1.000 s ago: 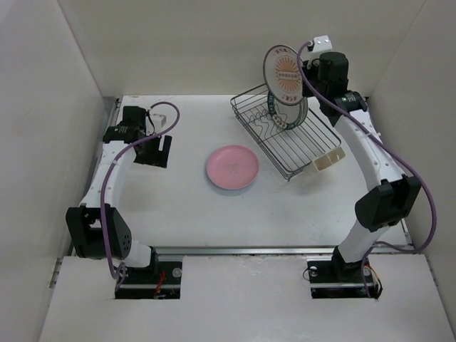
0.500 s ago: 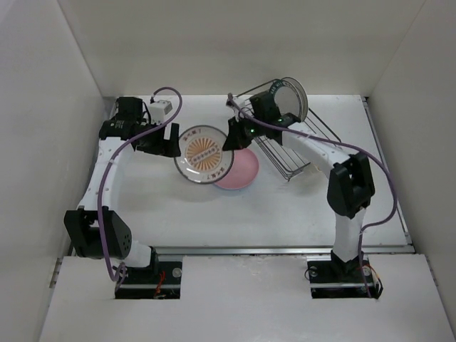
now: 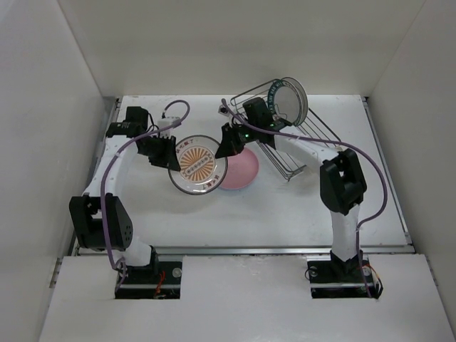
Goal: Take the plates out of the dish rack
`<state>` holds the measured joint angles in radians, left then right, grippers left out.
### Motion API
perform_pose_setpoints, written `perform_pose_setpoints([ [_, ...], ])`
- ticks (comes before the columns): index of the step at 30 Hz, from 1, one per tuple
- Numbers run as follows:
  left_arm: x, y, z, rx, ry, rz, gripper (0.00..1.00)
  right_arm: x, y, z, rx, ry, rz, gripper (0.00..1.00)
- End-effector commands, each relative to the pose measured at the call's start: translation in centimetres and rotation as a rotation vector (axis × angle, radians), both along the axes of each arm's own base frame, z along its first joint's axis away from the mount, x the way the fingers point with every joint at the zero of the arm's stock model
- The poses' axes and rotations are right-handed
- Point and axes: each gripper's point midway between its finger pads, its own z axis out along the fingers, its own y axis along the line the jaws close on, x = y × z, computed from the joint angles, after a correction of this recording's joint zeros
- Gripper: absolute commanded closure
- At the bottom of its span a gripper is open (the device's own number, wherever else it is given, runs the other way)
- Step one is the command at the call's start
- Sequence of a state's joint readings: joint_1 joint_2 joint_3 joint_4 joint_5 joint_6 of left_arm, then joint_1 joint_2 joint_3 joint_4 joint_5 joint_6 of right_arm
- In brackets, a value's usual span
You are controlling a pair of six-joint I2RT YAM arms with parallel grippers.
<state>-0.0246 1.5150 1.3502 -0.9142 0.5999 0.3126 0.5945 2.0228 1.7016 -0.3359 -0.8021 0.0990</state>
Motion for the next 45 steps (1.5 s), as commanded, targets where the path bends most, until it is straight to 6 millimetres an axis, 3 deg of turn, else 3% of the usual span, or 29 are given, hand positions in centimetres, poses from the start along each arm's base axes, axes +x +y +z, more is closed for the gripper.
perform_pose_setpoints([
  [1, -0.6, 0.4, -1.3, 0.038, 0.061, -0.008, 1.0, -0.3, 2.4, 5.2, 0.134, -0.067, 0.057, 0.99],
  [2, -0.2, 0.4, -0.9, 0.035, 0.046, 0.0, 1.0, -0.1, 2.3, 5.0, 0.12, -0.066, 0.038, 0.9],
  [3, -0.2, 0.6, -1.0, 0.048, 0.045, 0.004, 1.0, 0.7, 2.1, 4.9, 0.096, -0.081, -0.008, 0.55],
  [4, 0.2, 0.5, -1.0, 0.043, 0.038, 0.017, 1.0, 1.2, 1.9, 5.5, 0.089, -0.101, -0.036, 0.44],
  [6, 0.9, 1.5, -0.9, 0.06, 0.009, 0.057, 1.0, 2.4, 1.4, 6.1, 0.058, -0.14, -0.116, 0.35],
  [7, 1.3, 2.1, -0.5, 0.054, -0.009, 0.092, 1.0, 3.0, 0.5, 7.6, 0.063, -0.174, -0.156, 0.19],
  [9, 2.3, 3.1, -0.1, 0.067, -0.044, 0.142, 1.0, 4.6, -0.9, 8.6, 0.033, -0.219, -0.258, 0.03],
  [10, 2.3, 3.5, -0.1, 0.062, -0.036, 0.168, 1.0, 5.5, -2.1, 10.6, 0.047, -0.263, -0.308, 0.0],
  [12, 2.8, 4.5, -0.1, 0.034, -0.03, 0.215, 1.0, 7.1, -4.2, 11.8, 0.013, -0.288, -0.424, 0.0],
  [13, 3.4, 4.8, -0.5, 0.015, -0.011, 0.242, 1.0, 9.5, -6.8, 12.7, -0.029, -0.334, -0.566, 0.0],
  [15, 3.9, 5.5, -0.7, -0.022, 0.017, 0.282, 1.0, 11.5, -10.1, 13.5, -0.081, -0.358, -0.713, 0.0],
  [16, 4.2, 5.9, -1.0, -0.022, 0.025, 0.291, 1.0, 12.3, -11.8, 13.4, -0.12, -0.357, -0.773, 0.0],
  [17, 4.6, 5.9, -1.9, -0.027, 0.062, 0.301, 1.0, 14.3, -14.9, 13.5, -0.167, -0.375, -0.889, 0.0],
  [19, 5.1, 6.5, -3.3, -0.014, 0.106, 0.327, 1.0, 15.5, -18.0, 12.8, -0.234, -0.349, -0.982, 0.0],
  [20, 5.6, 6.6, -3.7, -0.018, 0.121, 0.336, 1.0, 16.8, -20.9, 13.2, -0.262, -0.361, -1.068, 0.0],
  [22, 6.3, 7.3, -5.8, -0.041, 0.193, 0.366, 1.0, 17.8, -23.6, 12.5, -0.303, -0.362, -1.146, 0.0],
  [24, 6.8, 7.7, -7.5, -0.059, 0.257, 0.384, 1.0, 19.0, -26.4, 11.8, -0.343, -0.358, -1.22, 0.1],
  [26, 7.1, 8.2, -8.5, -0.062, 0.283, 0.399, 1.0, 19.6, -27.8, 11.7, -0.372, -0.378, -1.233, 0.2],
  [28, 7.2, 9.0, -9.8, -0.066, 0.328, 0.42, 0.99, 20.4, -28.2, 10.2, -0.417, -0.378, -1.218, 0.35],
  [31, 7.1, 9.0, -10.3, -0.067, 0.351, 0.42, 0.87, 21.1, -28.5, 8.4, -0.469, -0.379, -1.209, 0.42],
  [34, 6.6, 9.6, -10.8, -0.049, 0.375, 0.427, 0.78, 21.6, -29.0, 8.2, -0.479, -0.384, -1.213, 0.44],
  [37, 6.4, 9.5, -10.8, -0.048, 0.381, 0.419, 0.61, 22.2, -29.7, 7.0, -0.505, -0.371, -1.227, 0.44],
  [38, 6.2, 9.5, -10.7, -0.048, 0.392, 0.419, 0.57, 22.6, -30.7, 6.6, -0.527, -0.371, -1.258, 0.44],
  [45, 5.0, 10.6, -10.3, 0.038, 0.369, 0.432, 0.43, 22.8, -31.2, 6.5, -0.572, -0.403, -1.246, 0.46],
])
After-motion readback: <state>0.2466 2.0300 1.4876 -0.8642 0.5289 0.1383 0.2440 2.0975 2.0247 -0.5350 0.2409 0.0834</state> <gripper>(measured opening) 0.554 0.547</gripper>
